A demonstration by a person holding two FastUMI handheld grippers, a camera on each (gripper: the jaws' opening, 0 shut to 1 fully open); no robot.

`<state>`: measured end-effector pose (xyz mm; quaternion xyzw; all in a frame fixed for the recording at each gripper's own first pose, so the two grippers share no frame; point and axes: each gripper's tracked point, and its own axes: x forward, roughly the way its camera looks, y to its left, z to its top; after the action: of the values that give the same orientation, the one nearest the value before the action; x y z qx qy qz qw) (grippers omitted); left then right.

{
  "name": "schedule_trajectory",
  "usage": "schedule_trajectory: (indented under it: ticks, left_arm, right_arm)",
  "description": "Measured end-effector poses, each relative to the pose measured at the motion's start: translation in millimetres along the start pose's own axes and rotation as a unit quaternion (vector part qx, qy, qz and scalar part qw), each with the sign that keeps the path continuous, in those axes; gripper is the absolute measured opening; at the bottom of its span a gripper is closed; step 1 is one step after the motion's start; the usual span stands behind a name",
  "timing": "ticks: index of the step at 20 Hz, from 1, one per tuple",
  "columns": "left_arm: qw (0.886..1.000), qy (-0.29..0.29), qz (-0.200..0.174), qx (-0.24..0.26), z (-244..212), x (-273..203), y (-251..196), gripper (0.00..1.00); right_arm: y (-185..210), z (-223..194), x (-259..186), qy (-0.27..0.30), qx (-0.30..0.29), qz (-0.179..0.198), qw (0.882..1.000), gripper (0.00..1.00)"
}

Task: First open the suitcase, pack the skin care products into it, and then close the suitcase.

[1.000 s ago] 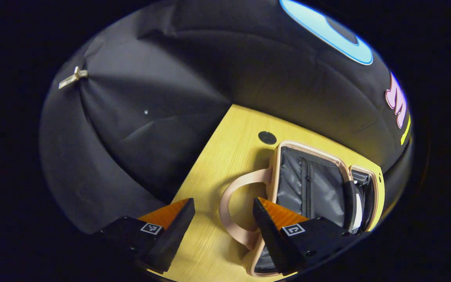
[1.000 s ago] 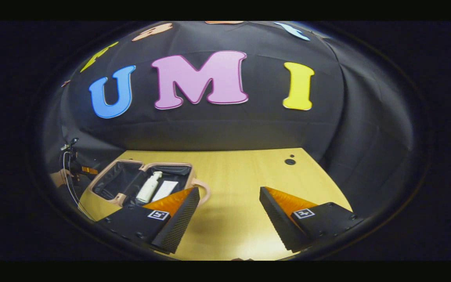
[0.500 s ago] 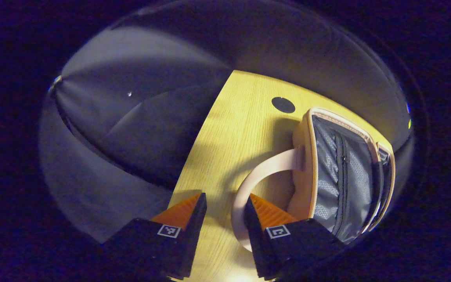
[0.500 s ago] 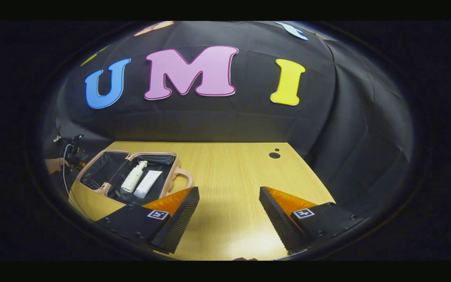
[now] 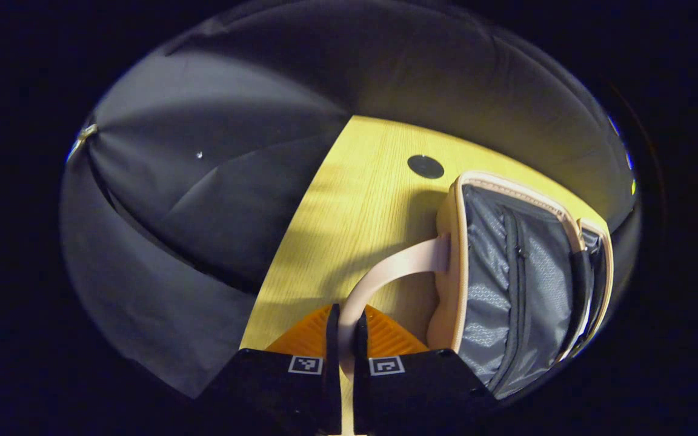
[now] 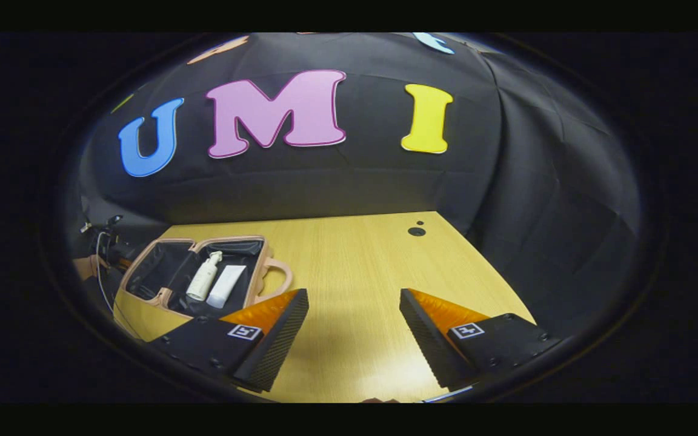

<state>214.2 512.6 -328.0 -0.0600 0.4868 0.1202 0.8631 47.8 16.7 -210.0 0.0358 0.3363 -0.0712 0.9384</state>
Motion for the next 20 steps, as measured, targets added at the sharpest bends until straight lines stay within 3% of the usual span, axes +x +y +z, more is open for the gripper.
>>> schedule_trajectory:
  ticks: [5, 13, 20]
  left_arm:
    - [0.997, -0.071, -0.004, 0.044, 45, -79, -16, 0.13]
    - [0.976, -0.183, -0.101, 0.062, 97, -231, -140, 0.11]
    - [0.948, -0.229, -0.211, 0.063, 96, -305, -275, 0.11]
  right_arm:
    - [4, 1, -1, -0.005, 0.001, 0.014, 1.0, 0.97]
    - [7, 17, -14, -0.035, 0.02, 0.038, 0.998, 0.97]
    - [-27, 27, -29, -0.057, 0.049, 0.018, 0.997, 0.97]
